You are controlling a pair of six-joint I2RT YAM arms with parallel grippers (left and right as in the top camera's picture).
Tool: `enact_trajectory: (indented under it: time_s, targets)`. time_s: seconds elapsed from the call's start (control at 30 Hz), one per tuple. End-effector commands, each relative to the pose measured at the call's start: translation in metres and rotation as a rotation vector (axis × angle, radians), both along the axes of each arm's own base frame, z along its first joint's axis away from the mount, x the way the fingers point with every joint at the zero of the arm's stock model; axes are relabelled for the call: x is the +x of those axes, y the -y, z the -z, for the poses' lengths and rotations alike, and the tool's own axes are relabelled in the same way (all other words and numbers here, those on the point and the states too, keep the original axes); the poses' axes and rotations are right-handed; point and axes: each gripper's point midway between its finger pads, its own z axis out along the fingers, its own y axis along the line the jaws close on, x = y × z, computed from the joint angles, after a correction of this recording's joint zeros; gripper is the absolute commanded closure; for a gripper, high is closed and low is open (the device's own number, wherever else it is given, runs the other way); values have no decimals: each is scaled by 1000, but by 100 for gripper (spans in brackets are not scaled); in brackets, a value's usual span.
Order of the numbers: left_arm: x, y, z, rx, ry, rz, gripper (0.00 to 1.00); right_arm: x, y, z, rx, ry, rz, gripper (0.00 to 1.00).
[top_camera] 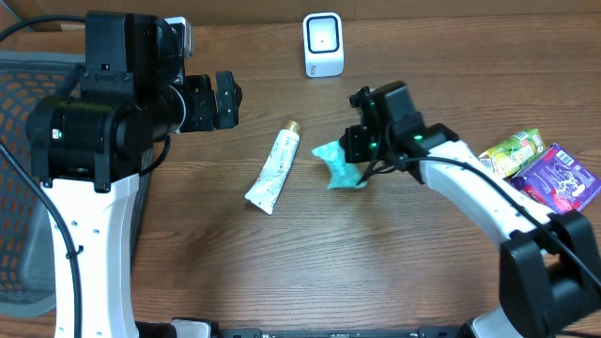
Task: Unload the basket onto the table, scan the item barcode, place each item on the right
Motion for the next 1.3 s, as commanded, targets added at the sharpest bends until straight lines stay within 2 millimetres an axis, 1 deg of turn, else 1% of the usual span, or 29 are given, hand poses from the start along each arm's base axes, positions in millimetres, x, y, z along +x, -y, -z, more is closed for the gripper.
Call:
enact_trajectory:
  time_s: [0.0,0.2,0.37,0.5,0.53,0.57,0.6,0.63,0.7,0.73,0.83,0.93,0.97,1.03,1.2,1.27]
  targets:
    - [2,0,-1,14,8,14,1,1,7,-4,-71,94,-130,96]
    - [2,0,-1,14,8,13,0,4,16,-2,-84,95,-123,96]
    - [2,0,-1,14,8,13,1,0,19,0,-108,96,-159,96]
    - [2,0,-1,14,8,13,0,1,32,4,-134,83,-148,96]
    - [2,0,-1,14,8,13,1,2,35,5,-132,76,-135,94]
    - [2,0,-1,14,8,13,0,3,39,5,-128,65,-114,86]
    - [2,0,-1,14,8,13,0,5,42,5,-118,51,-86,66]
    - [2,0,-1,14,8,13,0,6,44,5,-106,39,-66,57]
    - [2,0,-1,14,7,13,0,7,48,4,-81,14,-32,55]
    - [2,0,-1,14,8,13,0,7,50,5,-77,5,-16,55]
    - [2,0,-1,14,7,13,0,4,49,5,-61,-13,-23,65]
    - [2,0,-1,14,7,13,1,-2,39,4,-30,-26,-57,76]
    - [2,0,-1,14,8,13,0,-4,34,3,-33,-20,-75,82]
    - [2,0,-1,14,8,13,0,-5,30,4,-47,-3,-93,88]
    - [2,0,-1,14,8,13,0,5,25,19,-147,51,-84,96]
    - [2,0,-1,14,7,13,1,6,19,26,-151,52,-103,96]
